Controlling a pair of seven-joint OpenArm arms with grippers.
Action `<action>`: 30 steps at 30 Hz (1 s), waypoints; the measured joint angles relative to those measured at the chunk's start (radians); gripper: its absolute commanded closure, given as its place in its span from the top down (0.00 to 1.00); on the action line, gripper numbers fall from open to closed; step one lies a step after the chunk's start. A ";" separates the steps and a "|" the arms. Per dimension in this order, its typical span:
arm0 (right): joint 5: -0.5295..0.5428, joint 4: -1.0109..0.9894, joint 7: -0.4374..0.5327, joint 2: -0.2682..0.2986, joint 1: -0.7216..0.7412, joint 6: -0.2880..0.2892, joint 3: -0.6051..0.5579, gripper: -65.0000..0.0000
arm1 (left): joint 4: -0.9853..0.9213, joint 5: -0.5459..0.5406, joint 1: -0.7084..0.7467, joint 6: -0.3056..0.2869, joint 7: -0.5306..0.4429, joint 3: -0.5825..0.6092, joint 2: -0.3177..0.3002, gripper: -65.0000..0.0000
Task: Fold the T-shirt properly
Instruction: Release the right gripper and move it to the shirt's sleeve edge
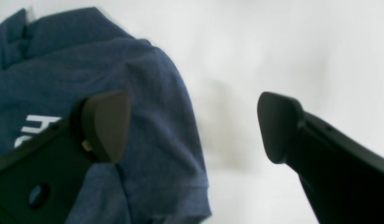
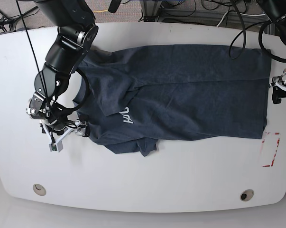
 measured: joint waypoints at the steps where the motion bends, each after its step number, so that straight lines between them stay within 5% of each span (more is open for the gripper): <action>1: 0.002 -0.036 0.015 0.001 0.004 0.001 0.009 0.96 | 0.000 0.000 -0.001 0.000 0.000 0.000 0.000 0.57; 13: 0.145 -0.190 0.066 0.021 0.002 0.002 0.005 0.96 | 0.000 0.000 -0.002 0.000 0.000 0.000 0.000 0.57; 21: 0.180 -0.296 0.208 0.032 0.011 0.016 0.003 0.96 | 0.000 0.000 -0.002 0.000 0.000 0.000 0.000 0.57; 30: 0.185 -0.299 0.199 0.031 0.011 0.016 -0.024 0.96 | 0.000 0.000 -0.003 0.000 0.000 0.000 0.000 0.57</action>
